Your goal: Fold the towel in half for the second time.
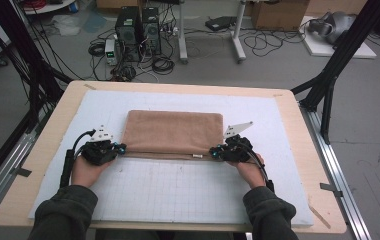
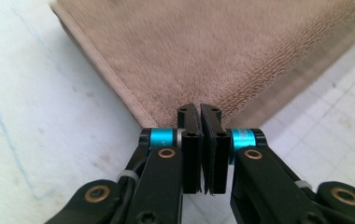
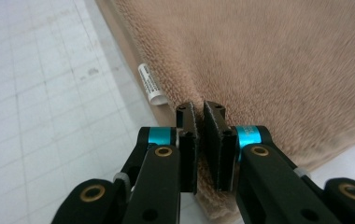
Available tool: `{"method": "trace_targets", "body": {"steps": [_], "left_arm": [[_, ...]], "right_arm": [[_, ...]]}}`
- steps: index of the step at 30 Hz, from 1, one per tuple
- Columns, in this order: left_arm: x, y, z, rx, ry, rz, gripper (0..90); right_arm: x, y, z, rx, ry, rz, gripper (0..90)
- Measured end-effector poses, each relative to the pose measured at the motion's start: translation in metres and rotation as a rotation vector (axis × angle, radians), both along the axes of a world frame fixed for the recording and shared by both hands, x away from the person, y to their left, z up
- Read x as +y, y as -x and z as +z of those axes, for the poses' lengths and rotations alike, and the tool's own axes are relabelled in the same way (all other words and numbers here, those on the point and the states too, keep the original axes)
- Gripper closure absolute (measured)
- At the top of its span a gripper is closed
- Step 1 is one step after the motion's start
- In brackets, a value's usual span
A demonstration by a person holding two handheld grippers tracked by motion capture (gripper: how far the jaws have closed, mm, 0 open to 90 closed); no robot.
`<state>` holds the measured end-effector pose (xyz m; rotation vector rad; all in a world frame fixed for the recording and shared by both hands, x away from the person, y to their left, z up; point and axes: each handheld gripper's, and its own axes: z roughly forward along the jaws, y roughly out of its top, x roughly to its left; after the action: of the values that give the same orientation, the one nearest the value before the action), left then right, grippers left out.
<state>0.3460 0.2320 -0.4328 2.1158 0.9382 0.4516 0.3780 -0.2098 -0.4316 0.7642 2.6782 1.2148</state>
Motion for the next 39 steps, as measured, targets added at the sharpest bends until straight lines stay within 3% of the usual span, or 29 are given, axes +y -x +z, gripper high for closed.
{"method": "trace_targets", "body": {"steps": [4,6,9,13,18,20,25,27,29,39], "left_arm": [[0.002,0.002,-0.002,0.01,0.051,-0.009,69.5],[0.003,0.006,0.0,-0.007,0.047,-0.002,63.5],[0.004,0.01,0.001,-0.011,0.035,-0.006,53.5],[0.009,0.02,0.004,-0.004,0.052,-0.008,38.7],[0.014,0.034,0.016,-0.042,0.124,0.0,27.8],[0.015,0.038,0.02,-0.061,0.134,0.007,23.8],[0.016,0.046,0.021,-0.06,0.153,0.011,19.6],[0.018,0.049,0.02,-0.067,0.158,0.012,19.6],[0.019,0.051,0.02,-0.068,0.162,0.02,19.5],[0.026,0.062,0.021,-0.068,0.162,0.019,15.4]], "right_arm": [[-0.002,-0.001,-0.003,0.024,-0.056,-0.013,70.2],[-0.002,0.0,0.0,0.001,-0.063,-0.026,62.2],[-0.004,0.003,0.002,0.003,-0.091,-0.069,43.3],[-0.004,0.009,0.008,-0.031,-0.098,-0.079,32.9],[-0.008,0.02,0.017,-0.066,-0.151,-0.102,28.7],[-0.01,0.025,0.019,-0.089,-0.184,-0.121,28.2],[-0.01,0.036,0.027,-0.134,-0.156,-0.135,20.8],[-0.011,0.038,0.028,-0.1,-0.19,-0.134,15.7],[-0.012,0.041,0.029,-0.126,-0.148,-0.129,15.8],[-0.025,0.054,0.022,-0.128,-0.118,-0.119,12.1]]}}
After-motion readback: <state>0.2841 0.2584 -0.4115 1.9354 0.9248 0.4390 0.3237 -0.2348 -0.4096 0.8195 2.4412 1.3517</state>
